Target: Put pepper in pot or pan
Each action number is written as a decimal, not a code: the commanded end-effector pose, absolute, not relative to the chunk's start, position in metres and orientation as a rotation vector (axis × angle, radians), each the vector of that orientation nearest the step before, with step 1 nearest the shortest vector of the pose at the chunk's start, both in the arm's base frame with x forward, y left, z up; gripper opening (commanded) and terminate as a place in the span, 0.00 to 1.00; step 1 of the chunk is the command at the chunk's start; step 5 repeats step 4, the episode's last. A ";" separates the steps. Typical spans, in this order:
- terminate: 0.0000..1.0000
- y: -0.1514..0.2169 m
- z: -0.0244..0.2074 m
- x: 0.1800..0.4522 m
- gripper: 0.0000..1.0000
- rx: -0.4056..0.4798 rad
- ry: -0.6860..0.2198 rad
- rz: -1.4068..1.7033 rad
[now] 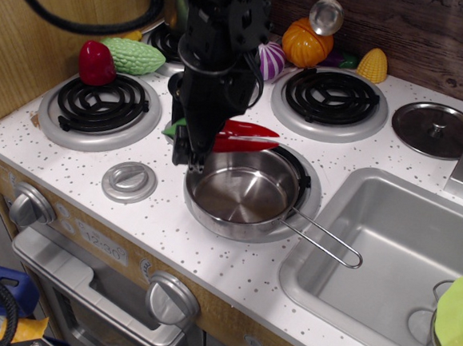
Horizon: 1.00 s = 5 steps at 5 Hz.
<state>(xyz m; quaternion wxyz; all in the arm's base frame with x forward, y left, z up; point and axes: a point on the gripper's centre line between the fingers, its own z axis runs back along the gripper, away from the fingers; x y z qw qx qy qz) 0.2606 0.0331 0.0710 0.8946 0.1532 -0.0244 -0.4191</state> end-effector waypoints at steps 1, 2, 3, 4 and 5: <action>0.00 0.032 0.068 0.263 1.00 0.353 -0.132 -0.903; 0.00 0.032 0.068 0.263 1.00 0.353 -0.132 -0.903; 0.00 0.032 0.068 0.263 1.00 0.353 -0.132 -0.903; 1.00 0.032 0.068 0.263 1.00 0.353 -0.132 -0.903; 1.00 0.032 0.068 0.263 1.00 0.353 -0.132 -0.903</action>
